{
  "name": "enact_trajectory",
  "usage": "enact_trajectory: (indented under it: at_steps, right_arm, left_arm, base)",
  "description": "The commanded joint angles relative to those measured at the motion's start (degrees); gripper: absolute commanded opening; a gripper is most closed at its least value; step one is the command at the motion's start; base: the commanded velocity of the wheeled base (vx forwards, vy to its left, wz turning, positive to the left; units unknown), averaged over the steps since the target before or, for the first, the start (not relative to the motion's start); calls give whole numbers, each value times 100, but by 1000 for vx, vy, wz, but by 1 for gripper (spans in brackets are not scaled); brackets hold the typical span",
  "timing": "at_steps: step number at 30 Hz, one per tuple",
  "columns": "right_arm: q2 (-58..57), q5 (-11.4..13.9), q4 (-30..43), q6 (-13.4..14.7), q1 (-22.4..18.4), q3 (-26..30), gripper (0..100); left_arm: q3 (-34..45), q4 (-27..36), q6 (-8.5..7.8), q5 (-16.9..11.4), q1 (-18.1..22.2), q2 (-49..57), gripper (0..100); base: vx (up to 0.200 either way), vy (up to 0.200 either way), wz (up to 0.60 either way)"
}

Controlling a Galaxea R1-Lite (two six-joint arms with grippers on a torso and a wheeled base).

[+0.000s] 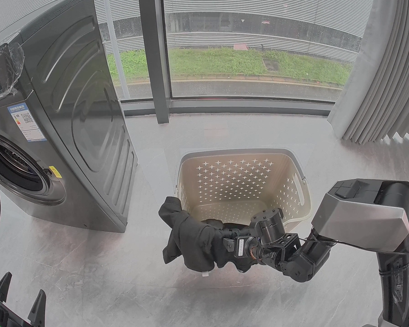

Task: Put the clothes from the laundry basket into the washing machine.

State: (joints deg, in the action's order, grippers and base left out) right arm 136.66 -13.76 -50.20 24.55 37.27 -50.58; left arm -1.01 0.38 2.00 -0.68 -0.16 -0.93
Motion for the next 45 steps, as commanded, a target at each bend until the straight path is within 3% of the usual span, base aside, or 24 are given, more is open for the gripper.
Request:
enact_trajectory:
  at_steps: [1, 6, 14, 15, 27, 45]
  right_arm:
    - [54, -21, 2, 6, -9, -75, 100]
    - [256, -197, -7, 102, -53, -295, 100]
    - [265, -232, -16, 138, -35, -365, 100]
    - [256, -232, -16, 138, -18, -356, 0]
    - [80, -250, -60, 261, 255, -180, 0]
    - [-1783, -329, -95, 164, 387, 1059, 0]
  left_arm:
    - [84, -3, 2, -2, -2, 84, 100]
    - [84, -3, 11, 7, -2, 84, 100]
    - [84, -3, 11, 7, -2, 84, 100]
    - [84, -3, 11, 16, -2, 84, 100]
    - [84, -3, 11, 16, -2, 84, 100]
    - [84, 6, 20, 16, 7, 84, 100]
  base:
    - [0, 0, 0]
    - [0, 0, 0]
    - [0, 0, 0]
    - [0, 0, 0]
    - [0, 0, 0]
    - [0, 0, 0]
